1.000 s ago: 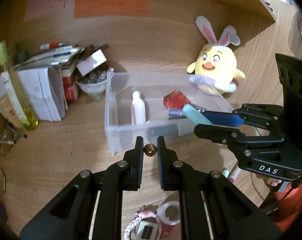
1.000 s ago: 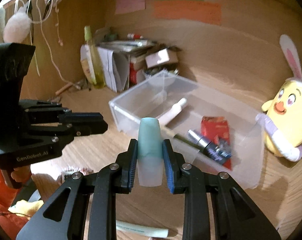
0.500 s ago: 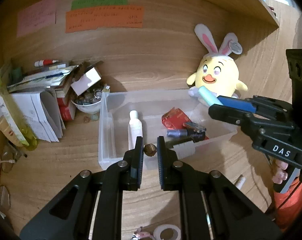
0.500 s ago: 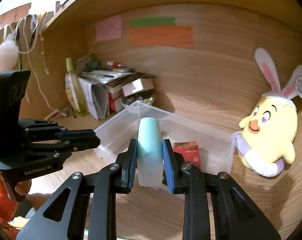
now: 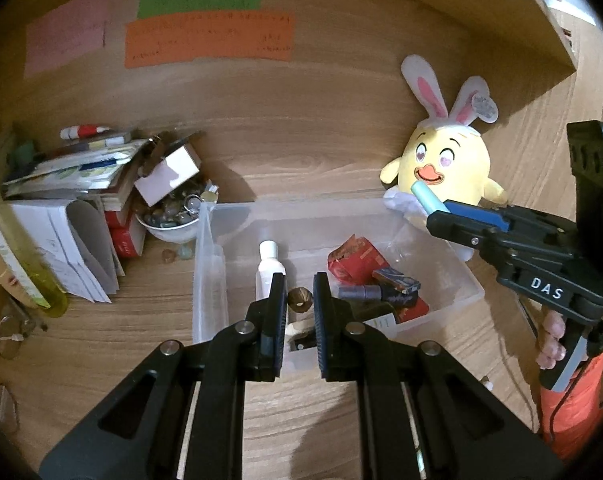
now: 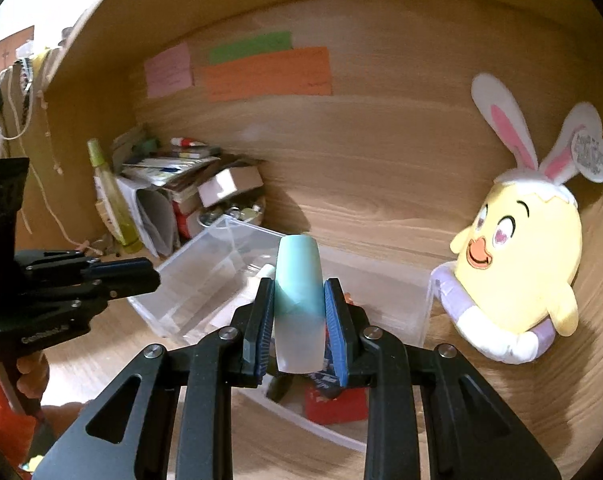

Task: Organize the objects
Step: 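Lower the mint-green cylinder into the clear bin and open the right tool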

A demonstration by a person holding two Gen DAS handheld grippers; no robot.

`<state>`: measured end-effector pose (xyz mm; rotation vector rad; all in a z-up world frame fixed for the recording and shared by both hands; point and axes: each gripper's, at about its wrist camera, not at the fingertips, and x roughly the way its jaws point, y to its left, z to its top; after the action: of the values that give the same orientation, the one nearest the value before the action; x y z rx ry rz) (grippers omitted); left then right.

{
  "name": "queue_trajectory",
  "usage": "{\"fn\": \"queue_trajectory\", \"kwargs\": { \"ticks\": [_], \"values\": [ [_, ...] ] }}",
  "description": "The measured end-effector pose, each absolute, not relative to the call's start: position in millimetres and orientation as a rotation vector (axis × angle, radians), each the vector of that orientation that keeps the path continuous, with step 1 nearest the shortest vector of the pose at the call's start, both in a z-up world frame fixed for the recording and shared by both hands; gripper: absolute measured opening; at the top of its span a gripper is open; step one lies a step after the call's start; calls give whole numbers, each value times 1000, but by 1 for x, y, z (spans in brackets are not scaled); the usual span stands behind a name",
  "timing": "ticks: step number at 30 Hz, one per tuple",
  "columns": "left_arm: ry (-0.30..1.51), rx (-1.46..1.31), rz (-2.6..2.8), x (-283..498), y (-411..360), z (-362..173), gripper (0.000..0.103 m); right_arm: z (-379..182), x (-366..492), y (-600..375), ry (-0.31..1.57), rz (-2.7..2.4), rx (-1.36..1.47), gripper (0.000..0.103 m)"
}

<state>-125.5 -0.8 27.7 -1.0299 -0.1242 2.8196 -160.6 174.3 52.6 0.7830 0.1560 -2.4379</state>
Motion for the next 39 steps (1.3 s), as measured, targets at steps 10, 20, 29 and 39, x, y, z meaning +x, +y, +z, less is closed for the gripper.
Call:
{"fn": "queue_trajectory", "kwargs": {
  "ticks": [10,20,29,39],
  "values": [
    [-113,-1135,2791,-151,4,6,12,19,-187,181,146,-2444,914,23],
    [-124,-1214,2769,-170,3,-12,12,-1,-194,170,259,-2454,995,23],
    [-146,-1236,2739,-174,3,-18,12,-10,-196,162,282,-2427,1032,23],
    [-148,-1195,2778,-165,1,-9,47,-12,-196,157,273,-2392,1054,32]
  ]
}}
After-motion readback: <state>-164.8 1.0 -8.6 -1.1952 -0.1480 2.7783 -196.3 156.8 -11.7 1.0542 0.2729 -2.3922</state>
